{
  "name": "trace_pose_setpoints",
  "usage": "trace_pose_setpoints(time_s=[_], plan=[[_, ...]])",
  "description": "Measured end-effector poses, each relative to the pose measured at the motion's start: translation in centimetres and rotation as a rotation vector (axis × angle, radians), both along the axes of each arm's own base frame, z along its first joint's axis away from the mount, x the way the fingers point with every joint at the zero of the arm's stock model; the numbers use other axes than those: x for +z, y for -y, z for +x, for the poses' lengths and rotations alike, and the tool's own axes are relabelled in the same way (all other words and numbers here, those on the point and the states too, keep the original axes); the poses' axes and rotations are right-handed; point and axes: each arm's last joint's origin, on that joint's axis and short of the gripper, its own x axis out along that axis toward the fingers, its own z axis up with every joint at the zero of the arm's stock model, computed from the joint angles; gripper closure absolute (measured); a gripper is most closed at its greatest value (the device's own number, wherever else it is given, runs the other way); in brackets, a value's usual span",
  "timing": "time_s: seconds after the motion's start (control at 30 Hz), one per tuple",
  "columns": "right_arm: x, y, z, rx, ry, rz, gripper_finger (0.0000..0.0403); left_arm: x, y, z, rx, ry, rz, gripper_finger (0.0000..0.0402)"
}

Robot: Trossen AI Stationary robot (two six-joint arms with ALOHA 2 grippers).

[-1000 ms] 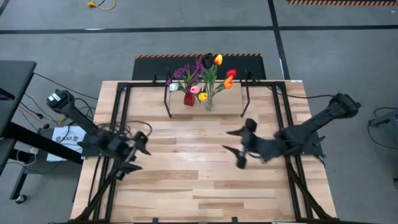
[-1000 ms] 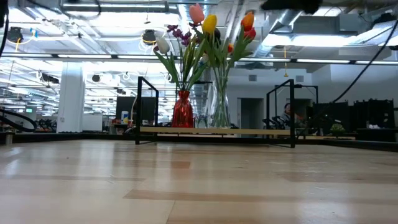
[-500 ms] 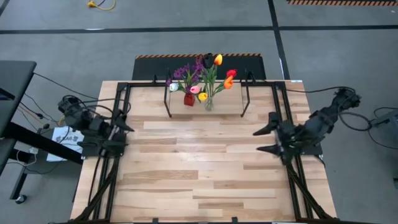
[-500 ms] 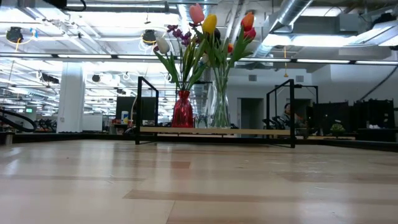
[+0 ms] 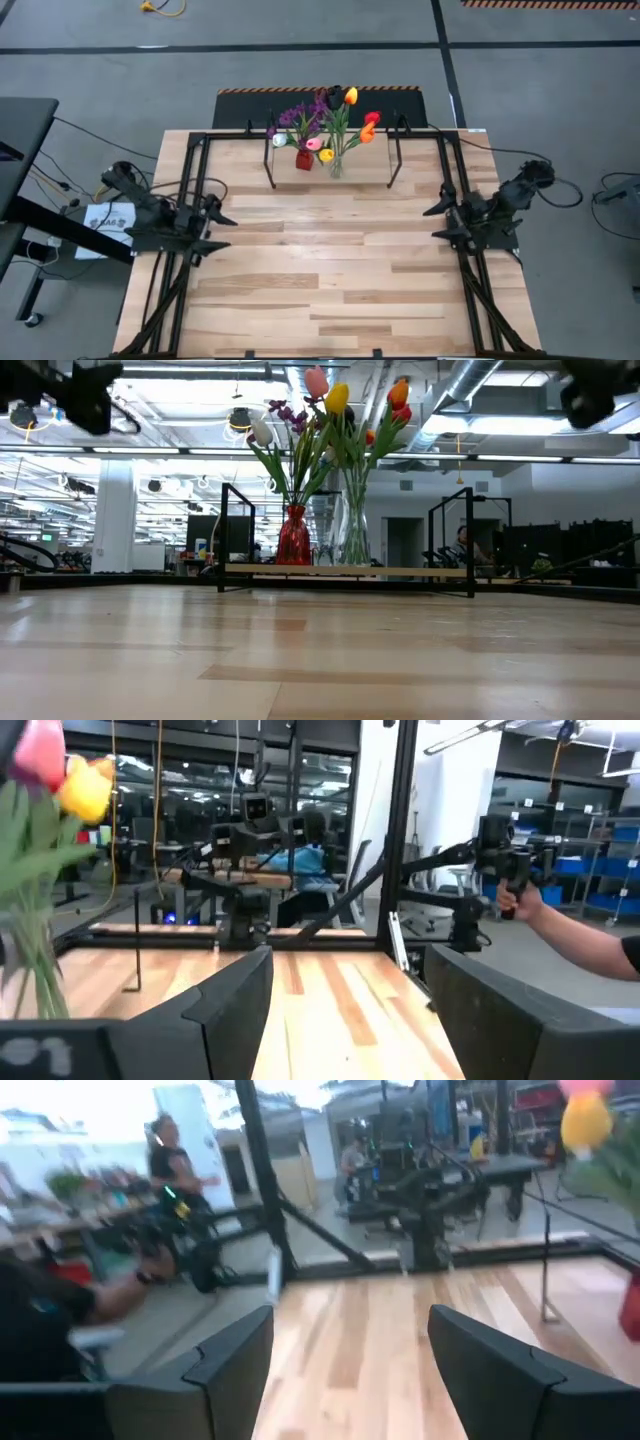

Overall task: Pick and place flowers into a vace then onto a shelf
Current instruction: Return to Home Position

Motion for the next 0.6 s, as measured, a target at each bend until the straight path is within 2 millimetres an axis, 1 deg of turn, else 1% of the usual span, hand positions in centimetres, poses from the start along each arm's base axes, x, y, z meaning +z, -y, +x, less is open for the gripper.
trace_pose_setpoints(time_s=[0.1,0.2,0.23,0.3,0.37,0.4,0.6], plan=[[-1.8,-0.2,0.5,-0.044,-0.074,-0.048,0.0143,-1.7,0.3,0.5,0.029,0.011,-0.019,0.0148],[-2.0,-0.2,0.6,-0.06,-0.082,-0.034,0.0143,-2.5,0.3,0.6,0.048,-0.029,-0.015,0.0148],[-2.4,-0.2,0.7,-0.073,-0.107,-0.049,0.0143,-2.7,0.4,0.6,0.044,-0.044,-0.008,0.0148],[-3.3,-0.2,0.6,-0.08,-0.166,-0.072,0.0143,-2.8,0.4,0.7,0.039,-0.052,-0.002,0.0148],[-3.1,-0.1,0.6,-0.089,-0.16,-0.055,0.0143,-2.8,0.4,0.7,0.041,-0.053,0.007,0.0148],[-3.2,-0.1,0.5,-0.089,-0.174,-0.066,0.0143,-2.9,0.4,0.7,0.043,-0.052,0.02,0.0148],[-4.9,-0.3,0.9,-0.096,-0.226,-0.113,0.0143,-3.1,0.4,0.7,0.063,-0.06,0.096,0.0148]])
